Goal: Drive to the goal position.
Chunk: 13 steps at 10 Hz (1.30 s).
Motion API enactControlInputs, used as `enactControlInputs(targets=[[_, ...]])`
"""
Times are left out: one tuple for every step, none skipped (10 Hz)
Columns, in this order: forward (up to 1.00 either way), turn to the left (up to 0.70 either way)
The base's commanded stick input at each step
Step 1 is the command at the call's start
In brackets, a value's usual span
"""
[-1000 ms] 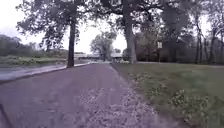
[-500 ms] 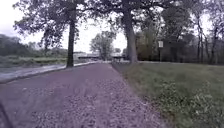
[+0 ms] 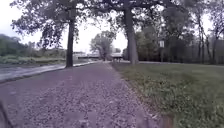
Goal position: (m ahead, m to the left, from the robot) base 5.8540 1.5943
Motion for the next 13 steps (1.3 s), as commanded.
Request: enactControlInputs(targets=[[0.7, 0.0], [0.7, 0.0], [0.7, 0.0], [0.7, 0.0], [0.7, 0.0], [0.7, 0.0], [0.7, 0.0], [0.7, 0.0], [0.7, 0.0], [0.7, 0.0], [0.7, 0.0], [0.7, 0.0], [0.7, 0.0]])
